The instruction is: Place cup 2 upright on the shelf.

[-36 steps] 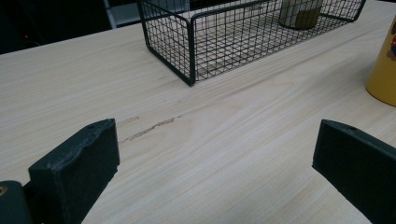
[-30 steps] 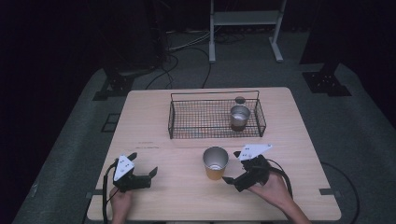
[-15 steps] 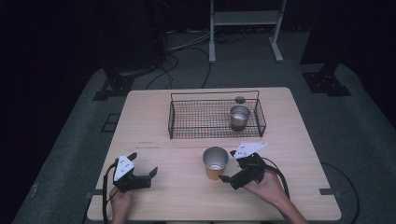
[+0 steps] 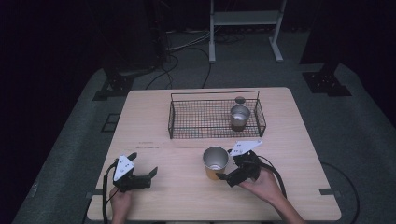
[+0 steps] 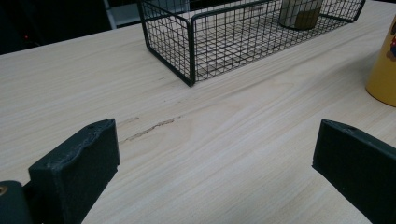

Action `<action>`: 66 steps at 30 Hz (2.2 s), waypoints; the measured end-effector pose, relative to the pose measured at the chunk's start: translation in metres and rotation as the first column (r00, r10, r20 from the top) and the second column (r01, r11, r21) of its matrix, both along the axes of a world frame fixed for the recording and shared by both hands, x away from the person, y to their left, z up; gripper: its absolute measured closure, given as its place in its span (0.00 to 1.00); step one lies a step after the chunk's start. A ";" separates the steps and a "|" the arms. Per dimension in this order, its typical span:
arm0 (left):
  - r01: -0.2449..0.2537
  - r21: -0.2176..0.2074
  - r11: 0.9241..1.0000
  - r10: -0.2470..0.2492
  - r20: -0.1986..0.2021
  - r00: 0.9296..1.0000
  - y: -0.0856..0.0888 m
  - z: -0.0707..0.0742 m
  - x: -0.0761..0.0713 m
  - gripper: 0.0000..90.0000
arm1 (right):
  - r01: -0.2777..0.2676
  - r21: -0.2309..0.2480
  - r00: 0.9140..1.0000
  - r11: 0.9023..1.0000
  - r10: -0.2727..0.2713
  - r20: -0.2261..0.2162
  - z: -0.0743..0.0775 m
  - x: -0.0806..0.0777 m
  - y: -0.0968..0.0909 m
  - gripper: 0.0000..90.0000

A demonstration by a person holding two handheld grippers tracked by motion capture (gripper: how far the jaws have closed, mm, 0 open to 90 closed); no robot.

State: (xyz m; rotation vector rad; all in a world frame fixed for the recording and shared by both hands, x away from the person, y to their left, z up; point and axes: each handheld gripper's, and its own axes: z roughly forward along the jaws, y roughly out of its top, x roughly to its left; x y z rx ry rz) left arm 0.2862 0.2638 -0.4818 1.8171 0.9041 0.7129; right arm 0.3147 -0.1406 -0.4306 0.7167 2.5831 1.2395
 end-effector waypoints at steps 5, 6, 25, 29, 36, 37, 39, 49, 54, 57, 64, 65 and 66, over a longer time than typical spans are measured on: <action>0.001 0.000 1.000 -0.001 0.001 1.000 0.000 0.000 0.000 0.00 | 0.007 0.006 1.000 1.000 -0.007 0.003 -0.001 0.004 0.004 0.03; 0.001 0.000 1.000 -0.001 0.001 1.000 0.000 0.000 0.000 0.00 | 0.005 0.004 1.000 1.000 -0.005 0.005 -0.001 0.005 0.005 0.03; 0.002 -0.002 1.000 -0.002 0.001 1.000 0.000 0.000 0.000 0.00 | -0.002 0.004 1.000 1.000 0.002 0.019 -0.006 0.011 0.022 0.05; 0.002 -0.002 1.000 -0.002 0.001 1.000 0.000 0.000 0.000 0.00 | -0.005 0.004 1.000 1.000 0.004 0.016 -0.006 0.012 0.022 0.07; 0.002 -0.002 1.000 -0.002 0.001 1.000 0.000 0.000 0.000 0.00 | -0.021 0.005 1.000 1.000 0.021 0.010 -0.005 0.011 0.023 0.13; 0.002 -0.002 1.000 -0.002 0.001 1.000 0.000 0.000 0.000 0.00 | -0.022 0.002 1.000 1.000 0.022 0.009 -0.005 0.012 0.023 0.13; 0.002 -0.002 1.000 -0.002 0.002 1.000 0.000 0.000 0.000 0.00 | -0.021 -0.004 1.000 1.000 0.021 0.009 -0.005 0.012 0.024 0.13; 0.003 -0.003 1.000 -0.003 0.001 1.000 0.000 0.000 0.000 0.00 | -0.017 -0.019 1.000 1.000 0.018 0.013 -0.003 0.013 0.025 0.15; 0.003 -0.003 1.000 -0.003 0.001 1.000 0.000 0.000 0.000 0.00 | -0.014 -0.025 1.000 1.000 0.015 0.012 0.000 0.013 0.024 0.15; 0.004 -0.003 1.000 -0.004 0.001 1.000 0.000 0.000 0.000 0.00 | -0.010 -0.009 1.000 1.000 0.010 0.007 0.003 0.014 0.021 0.15; 0.003 -0.003 1.000 -0.003 0.001 1.000 0.000 0.000 0.000 0.00 | -0.003 -0.002 1.000 1.000 0.003 -0.005 0.011 0.016 0.014 0.15; 0.003 -0.003 1.000 -0.003 0.001 1.000 0.000 0.000 0.000 0.00 | -0.003 -0.004 1.000 1.000 0.003 -0.006 0.013 0.016 0.014 0.15; 0.002 -0.002 1.000 -0.002 0.001 1.000 0.000 0.000 0.000 0.00 | -0.005 -0.006 1.000 1.000 0.005 -0.002 0.014 0.016 0.013 0.15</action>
